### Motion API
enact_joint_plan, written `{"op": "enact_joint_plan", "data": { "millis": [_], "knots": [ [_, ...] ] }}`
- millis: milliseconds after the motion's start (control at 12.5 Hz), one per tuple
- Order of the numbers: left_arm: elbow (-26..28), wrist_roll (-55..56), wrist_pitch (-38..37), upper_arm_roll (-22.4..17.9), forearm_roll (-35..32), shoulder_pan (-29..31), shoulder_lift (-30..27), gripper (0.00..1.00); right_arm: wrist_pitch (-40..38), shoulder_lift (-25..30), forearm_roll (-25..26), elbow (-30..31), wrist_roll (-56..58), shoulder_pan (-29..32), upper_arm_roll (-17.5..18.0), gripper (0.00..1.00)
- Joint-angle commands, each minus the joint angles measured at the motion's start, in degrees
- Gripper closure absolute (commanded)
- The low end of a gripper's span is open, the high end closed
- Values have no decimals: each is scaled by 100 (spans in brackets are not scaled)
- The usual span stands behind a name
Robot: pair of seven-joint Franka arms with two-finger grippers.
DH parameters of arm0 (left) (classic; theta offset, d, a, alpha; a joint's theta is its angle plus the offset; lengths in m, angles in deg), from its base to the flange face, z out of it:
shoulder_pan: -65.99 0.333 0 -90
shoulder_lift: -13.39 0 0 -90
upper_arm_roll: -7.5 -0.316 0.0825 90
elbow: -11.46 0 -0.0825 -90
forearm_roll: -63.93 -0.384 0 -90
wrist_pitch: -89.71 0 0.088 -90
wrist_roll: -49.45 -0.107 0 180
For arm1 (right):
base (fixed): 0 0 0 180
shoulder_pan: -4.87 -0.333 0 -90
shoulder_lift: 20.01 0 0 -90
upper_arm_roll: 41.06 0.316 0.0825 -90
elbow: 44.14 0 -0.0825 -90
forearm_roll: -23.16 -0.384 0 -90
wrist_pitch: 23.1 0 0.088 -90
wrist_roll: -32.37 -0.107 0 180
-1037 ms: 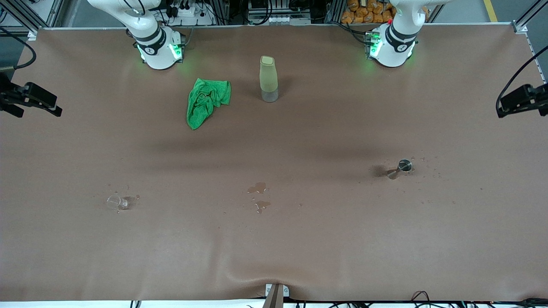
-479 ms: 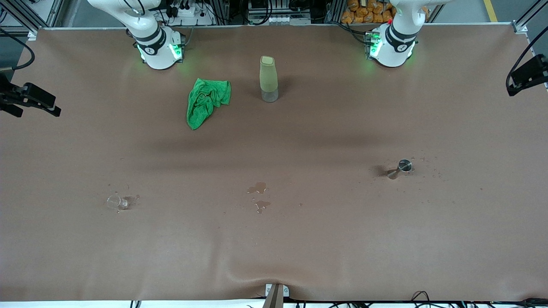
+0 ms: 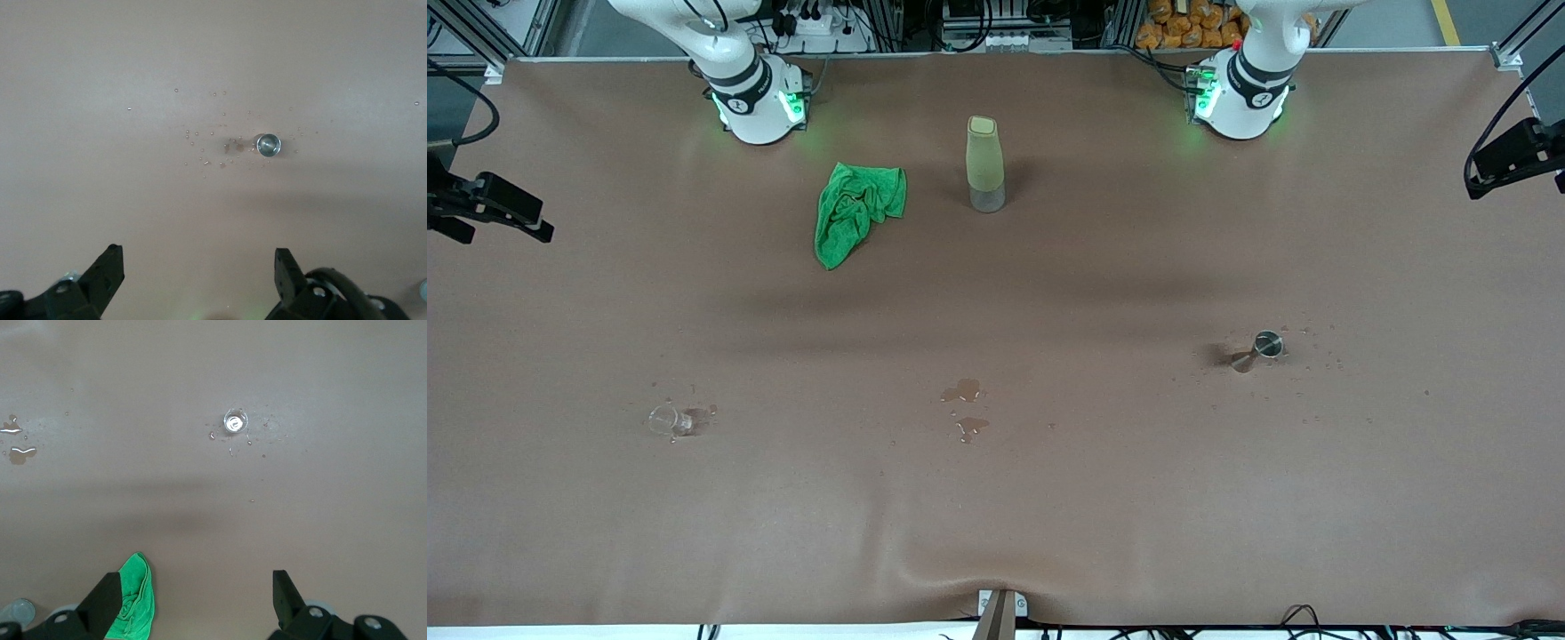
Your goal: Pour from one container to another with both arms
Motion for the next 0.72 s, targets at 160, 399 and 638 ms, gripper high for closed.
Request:
{"op": "enact_joint_plan", "data": {
  "millis": [160, 399, 638],
  "knots": [
    [458, 613, 347, 23, 21, -87, -336, 0, 29, 96, 49, 89, -62, -37, -21, 0],
    [457, 658, 462, 32, 30, -140, -257, 0, 38, 96, 49, 89, -62, -37, -21, 0],
    [449, 1079, 471, 58, 47, -315, -177, 0, 29, 96, 49, 89, -62, -29, -21, 0]
  ]
}}
